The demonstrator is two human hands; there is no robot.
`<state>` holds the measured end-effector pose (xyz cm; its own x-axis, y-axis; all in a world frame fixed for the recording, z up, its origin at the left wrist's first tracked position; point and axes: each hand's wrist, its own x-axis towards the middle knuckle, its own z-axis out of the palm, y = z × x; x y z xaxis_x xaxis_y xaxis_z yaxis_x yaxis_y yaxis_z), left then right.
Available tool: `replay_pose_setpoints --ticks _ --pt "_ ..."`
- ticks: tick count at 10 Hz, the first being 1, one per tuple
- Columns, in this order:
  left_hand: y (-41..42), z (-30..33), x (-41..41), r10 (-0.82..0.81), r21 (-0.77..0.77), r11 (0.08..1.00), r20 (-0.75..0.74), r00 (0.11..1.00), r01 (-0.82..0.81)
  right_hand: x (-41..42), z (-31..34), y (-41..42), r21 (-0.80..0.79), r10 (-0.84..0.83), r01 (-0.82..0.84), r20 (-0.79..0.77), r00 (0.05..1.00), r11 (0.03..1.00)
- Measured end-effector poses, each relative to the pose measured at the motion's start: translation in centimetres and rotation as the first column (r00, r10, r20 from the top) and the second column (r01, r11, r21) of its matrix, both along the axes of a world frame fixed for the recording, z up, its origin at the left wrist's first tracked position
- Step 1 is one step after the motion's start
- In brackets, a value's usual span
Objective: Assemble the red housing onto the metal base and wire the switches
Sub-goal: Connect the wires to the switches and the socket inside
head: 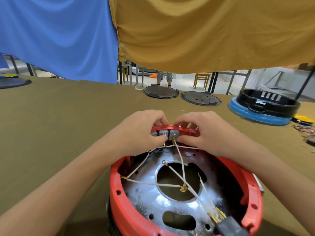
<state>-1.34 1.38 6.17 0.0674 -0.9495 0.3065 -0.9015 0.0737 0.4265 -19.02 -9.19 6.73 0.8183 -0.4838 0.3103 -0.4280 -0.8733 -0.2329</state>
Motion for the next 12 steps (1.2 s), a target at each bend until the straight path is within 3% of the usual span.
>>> replay_pose_setpoints --ticks 9,10,11,12 --pt "-0.3 0.0 0.4 -0.009 0.01 1.0 -0.017 1.0 0.009 0.0 -0.1 -0.2 -0.042 -0.003 0.003 0.005 1.0 0.999" --pt "-0.2 0.3 1.1 -0.045 0.081 0.995 -0.074 0.996 0.051 -0.6 -0.2 -0.6 0.187 -0.01 -0.015 0.131 0.991 0.982" --pt "-0.2 0.5 2.3 -0.078 0.121 0.988 -0.155 0.985 0.097 -2.1 0.1 -1.9 0.52 -0.104 -0.074 0.305 0.947 0.851" --pt "-0.6 0.2 3.0 -0.026 0.067 0.997 -0.201 0.979 0.04 -3.9 0.4 -4.5 0.677 -0.376 -0.018 0.43 0.821 0.735"
